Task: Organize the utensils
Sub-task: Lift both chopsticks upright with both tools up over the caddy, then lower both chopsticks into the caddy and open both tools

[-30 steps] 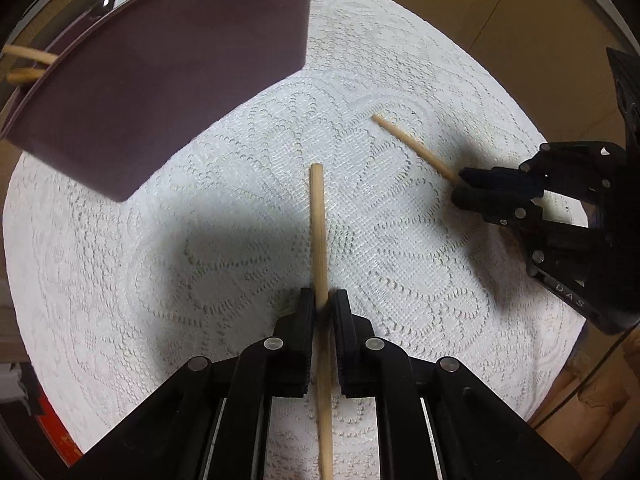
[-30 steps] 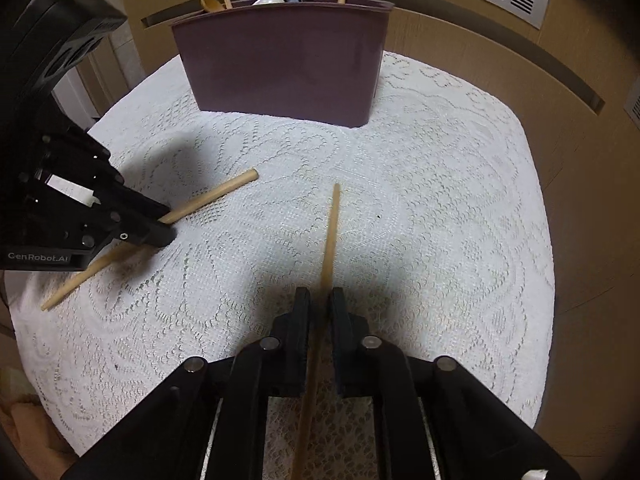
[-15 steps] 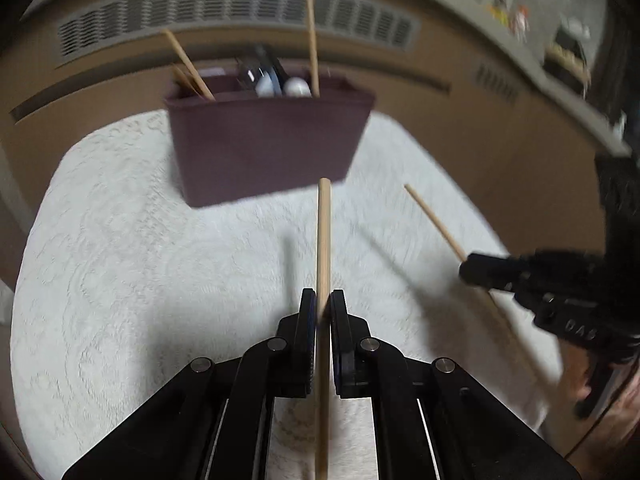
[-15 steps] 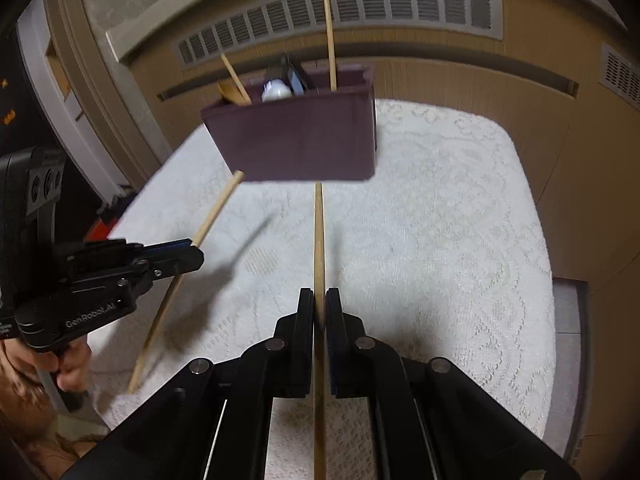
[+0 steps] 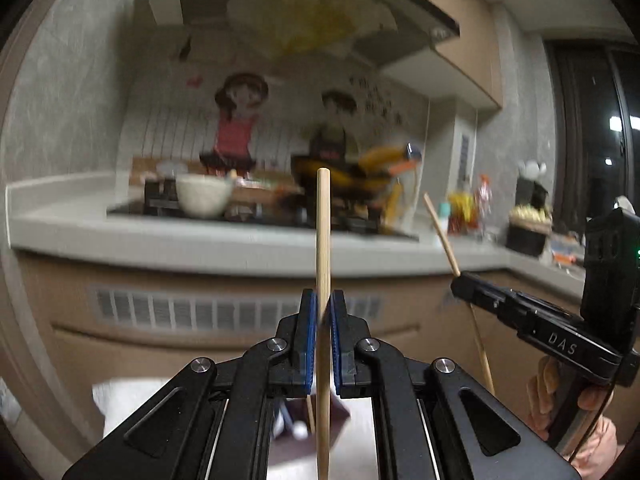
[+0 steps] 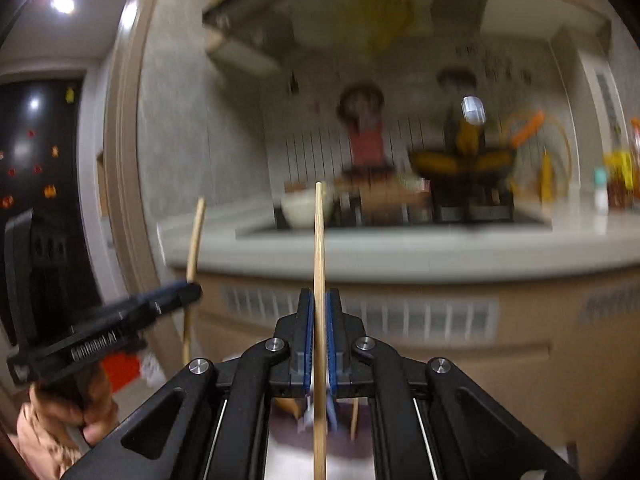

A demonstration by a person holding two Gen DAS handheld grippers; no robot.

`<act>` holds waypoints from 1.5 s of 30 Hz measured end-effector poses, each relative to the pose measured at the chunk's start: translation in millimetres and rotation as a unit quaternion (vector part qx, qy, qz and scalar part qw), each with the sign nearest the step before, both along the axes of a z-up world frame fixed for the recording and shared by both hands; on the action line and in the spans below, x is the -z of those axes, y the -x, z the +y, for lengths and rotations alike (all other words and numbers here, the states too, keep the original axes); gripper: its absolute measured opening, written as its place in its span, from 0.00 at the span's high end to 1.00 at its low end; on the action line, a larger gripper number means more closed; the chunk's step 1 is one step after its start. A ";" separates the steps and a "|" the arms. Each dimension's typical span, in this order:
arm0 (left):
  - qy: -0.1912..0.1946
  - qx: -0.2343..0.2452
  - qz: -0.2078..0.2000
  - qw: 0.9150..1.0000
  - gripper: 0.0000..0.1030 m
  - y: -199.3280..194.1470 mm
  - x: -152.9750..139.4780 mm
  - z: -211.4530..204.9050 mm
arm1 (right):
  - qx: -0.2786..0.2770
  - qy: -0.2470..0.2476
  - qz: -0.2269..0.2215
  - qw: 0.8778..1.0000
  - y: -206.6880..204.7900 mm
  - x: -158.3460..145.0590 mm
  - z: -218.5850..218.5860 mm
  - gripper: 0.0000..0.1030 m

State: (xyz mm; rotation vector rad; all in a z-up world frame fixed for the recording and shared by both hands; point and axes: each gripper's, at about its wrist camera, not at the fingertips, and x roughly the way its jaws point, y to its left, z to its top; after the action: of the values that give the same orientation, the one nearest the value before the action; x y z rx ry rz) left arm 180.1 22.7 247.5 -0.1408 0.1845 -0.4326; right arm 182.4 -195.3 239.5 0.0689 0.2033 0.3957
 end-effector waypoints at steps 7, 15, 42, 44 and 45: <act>0.016 -0.024 -0.007 1.000 0.93 -37.3 8.3 14.0 | 0.007 0.000 -0.004 1.000 -53.4 15.2 20.1 0.94; 0.018 -0.038 0.000 0.999 0.93 -83.1 58.5 20.0 | 0.023 -0.005 0.019 1.000 -97.7 68.2 20.9 0.94; -0.009 -0.077 0.116 0.990 0.92 -139.9 217.3 4.2 | 0.058 0.038 0.139 0.988 -141.7 221.8 29.3 0.94; -0.010 -0.078 0.141 0.987 0.91 -138.9 222.5 3.3 | 0.059 0.043 0.157 0.985 -138.4 227.6 28.2 0.93; -0.012 -0.078 0.150 0.985 0.91 -138.1 224.0 2.9 | 0.060 0.041 0.166 0.983 -136.7 229.2 26.8 0.93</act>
State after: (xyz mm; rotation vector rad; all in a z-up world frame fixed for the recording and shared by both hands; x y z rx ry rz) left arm 318.2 25.6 23.5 -0.1962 0.4724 -0.2510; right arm 319.1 -168.5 10.3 0.0651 0.5428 0.2527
